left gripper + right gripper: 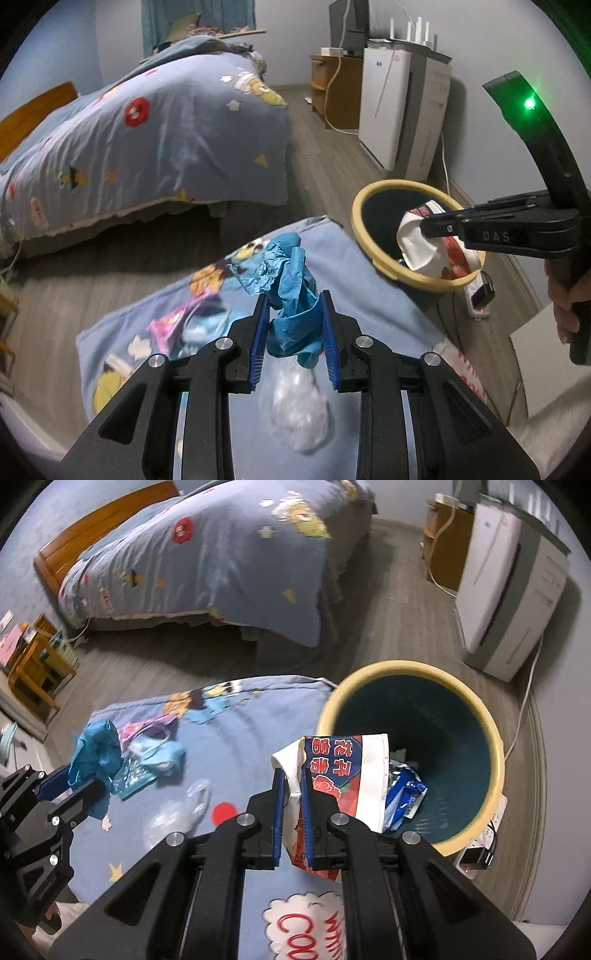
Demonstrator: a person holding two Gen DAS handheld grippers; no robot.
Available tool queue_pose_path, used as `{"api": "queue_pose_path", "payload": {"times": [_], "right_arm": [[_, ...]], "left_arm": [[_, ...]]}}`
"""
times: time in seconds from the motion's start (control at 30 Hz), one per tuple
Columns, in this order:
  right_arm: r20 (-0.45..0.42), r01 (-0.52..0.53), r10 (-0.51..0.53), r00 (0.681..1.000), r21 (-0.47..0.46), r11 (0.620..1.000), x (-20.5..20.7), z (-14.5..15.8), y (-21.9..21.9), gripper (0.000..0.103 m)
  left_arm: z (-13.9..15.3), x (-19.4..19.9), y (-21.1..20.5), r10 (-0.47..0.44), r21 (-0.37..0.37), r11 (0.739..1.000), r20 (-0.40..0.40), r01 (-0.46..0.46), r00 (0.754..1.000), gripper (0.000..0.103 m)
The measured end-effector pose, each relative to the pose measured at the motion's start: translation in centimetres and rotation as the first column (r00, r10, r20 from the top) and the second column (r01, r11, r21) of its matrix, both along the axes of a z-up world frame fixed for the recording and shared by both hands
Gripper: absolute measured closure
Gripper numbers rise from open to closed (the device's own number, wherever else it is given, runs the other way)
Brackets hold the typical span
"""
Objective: Collect trash
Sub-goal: 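Carry the snack bag and blue glove over the bin with both tools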
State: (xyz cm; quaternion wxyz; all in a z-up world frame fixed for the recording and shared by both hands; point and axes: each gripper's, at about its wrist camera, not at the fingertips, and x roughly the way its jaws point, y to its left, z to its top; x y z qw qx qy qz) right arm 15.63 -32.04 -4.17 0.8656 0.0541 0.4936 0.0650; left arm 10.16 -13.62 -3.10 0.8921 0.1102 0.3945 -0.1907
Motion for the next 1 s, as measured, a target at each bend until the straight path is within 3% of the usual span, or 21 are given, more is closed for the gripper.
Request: {"api": "queue_pose_path", "payload": {"times": [0.37, 0.63, 1.0], "right_arm": [[-0.018, 0.100, -0.099, 0.995, 0.016, 0.995, 1.7, -1.4, -5.6, 0.094], [-0.030, 0.148, -0.148, 0.989, 0.021, 0.989, 2.3, -2.2, -8.1, 0.094], [-0.038, 0.261, -0.258, 0.965, 0.111, 0.959, 2.7, -2.3, -13.1, 0.094]], "left_arm": [[-1.9, 4.4, -6.8, -0.092, -0.021, 0.996, -0.035, 0.091, 0.995, 0.075], [-3.7, 5.4, -10.7, -0.157, -0.023, 0.988, -0.078, 0.156, 0.985, 0.075], [-4.8, 4.8, -15.5, -0.262, -0.033, 0.965, -0.107, 0.260, 0.959, 0.075]]}}
